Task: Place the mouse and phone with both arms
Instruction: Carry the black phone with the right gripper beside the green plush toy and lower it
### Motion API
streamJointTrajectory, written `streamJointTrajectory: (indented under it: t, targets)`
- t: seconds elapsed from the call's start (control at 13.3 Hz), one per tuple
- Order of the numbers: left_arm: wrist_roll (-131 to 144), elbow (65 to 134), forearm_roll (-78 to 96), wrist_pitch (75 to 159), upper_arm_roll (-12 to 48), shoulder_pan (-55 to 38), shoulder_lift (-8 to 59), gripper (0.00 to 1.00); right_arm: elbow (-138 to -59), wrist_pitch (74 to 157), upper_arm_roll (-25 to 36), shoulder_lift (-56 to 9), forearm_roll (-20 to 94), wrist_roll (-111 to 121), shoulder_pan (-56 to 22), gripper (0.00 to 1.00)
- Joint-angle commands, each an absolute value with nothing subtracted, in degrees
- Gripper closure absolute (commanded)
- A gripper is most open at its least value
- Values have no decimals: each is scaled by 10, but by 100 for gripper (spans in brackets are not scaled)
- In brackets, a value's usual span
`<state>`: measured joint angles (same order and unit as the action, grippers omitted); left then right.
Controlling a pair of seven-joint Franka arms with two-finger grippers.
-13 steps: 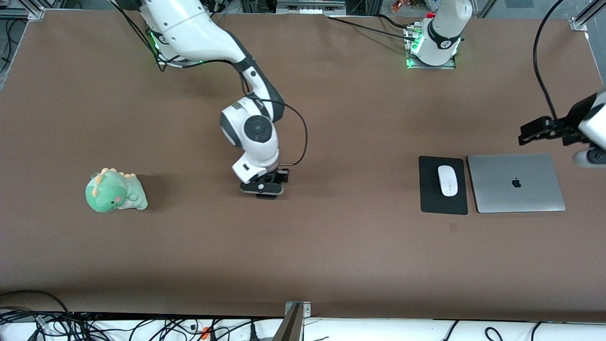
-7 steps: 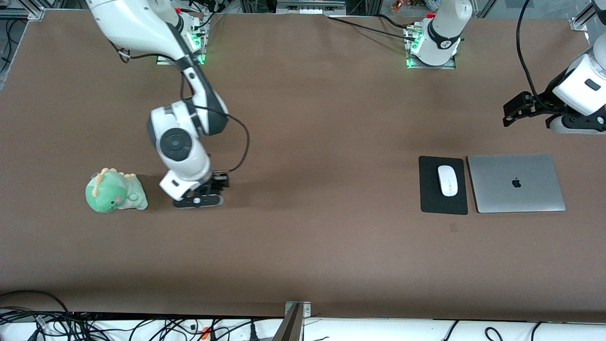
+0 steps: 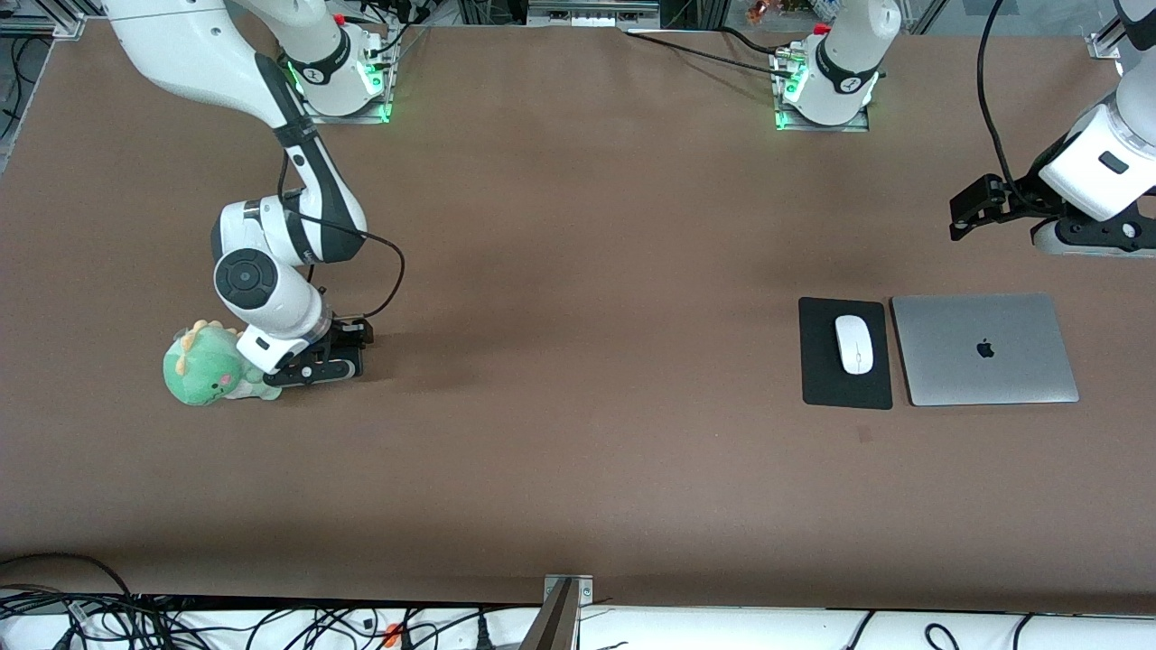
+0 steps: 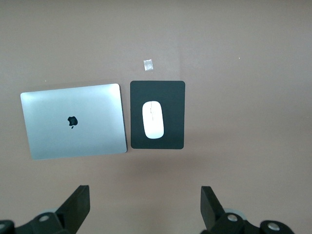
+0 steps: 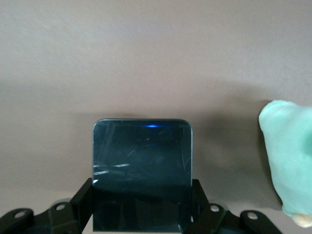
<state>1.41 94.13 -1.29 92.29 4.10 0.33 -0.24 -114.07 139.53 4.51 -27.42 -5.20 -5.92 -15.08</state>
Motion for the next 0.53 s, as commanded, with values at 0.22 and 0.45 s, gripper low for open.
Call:
streamJointTrajectory:
  t: [0.22,0.45]
  targets:
    - [12,940,-8,913,52,2,-8,0,-1189,1464,35,-273,-33,-45,-127,45]
    - [12,940,-8,908,52,3,-8,0,-1188,1476,34,-284,-32,-46,-120,29]
